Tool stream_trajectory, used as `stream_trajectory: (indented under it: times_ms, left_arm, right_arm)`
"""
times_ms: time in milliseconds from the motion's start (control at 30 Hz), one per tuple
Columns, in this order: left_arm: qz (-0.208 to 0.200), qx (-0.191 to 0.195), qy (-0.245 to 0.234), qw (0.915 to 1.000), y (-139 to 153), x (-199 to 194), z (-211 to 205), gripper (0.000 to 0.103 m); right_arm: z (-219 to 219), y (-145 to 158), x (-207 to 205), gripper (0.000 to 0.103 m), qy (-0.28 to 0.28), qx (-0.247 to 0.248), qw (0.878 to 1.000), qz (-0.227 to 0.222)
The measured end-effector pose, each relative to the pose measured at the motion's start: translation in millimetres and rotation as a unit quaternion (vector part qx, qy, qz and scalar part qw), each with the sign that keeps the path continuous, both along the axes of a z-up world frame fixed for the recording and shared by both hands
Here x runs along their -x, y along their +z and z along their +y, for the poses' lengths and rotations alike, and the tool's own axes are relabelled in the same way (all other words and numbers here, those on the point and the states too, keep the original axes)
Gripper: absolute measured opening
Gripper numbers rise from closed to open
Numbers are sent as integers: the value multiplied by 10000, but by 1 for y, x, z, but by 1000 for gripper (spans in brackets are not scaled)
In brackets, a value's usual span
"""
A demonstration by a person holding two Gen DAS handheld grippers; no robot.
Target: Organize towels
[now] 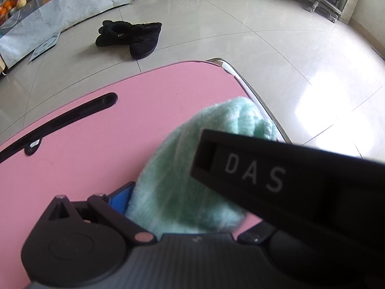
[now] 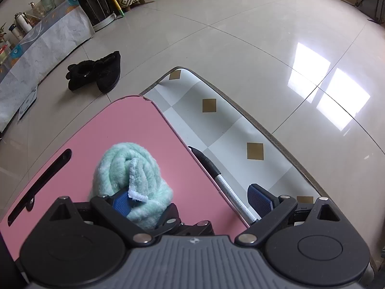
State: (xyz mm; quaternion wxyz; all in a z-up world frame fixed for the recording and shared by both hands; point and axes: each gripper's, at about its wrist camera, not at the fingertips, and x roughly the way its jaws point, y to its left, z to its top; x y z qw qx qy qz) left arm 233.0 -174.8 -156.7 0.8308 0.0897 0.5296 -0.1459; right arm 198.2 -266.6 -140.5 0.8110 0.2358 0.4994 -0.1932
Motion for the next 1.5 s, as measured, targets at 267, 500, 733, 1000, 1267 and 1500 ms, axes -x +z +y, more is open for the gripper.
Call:
stream_trajectory:
  times_ms: [267,500,733,1000,1267,1500]
  left_arm:
    - [50,20,158,9999,0,-4,14,103]
    - [85,14,312,9995,2,-7,28,103]
    - [106,13,455,9989,3,-10,43,103]
    - [97,3,599,9982,3,-12,60,103]
    - [95,-14,703,9975,3,-13,72,103]
    - [100,-42,731,9973,4,-10,79,103]
  right_arm:
    - [9,1,-5,95,68,12,10000,-39]
    - [21,1,-11,95,188,-1,9998,-33]
    - [35,1,-17,95,313,-2,9995,-33]
    - [53,0,-22,95,465,-10,9989,-46]
    - [67,0,-24,95,585,-28,9983,-48]
    - [75,-1,-24,95,682,-49,9977,-37]
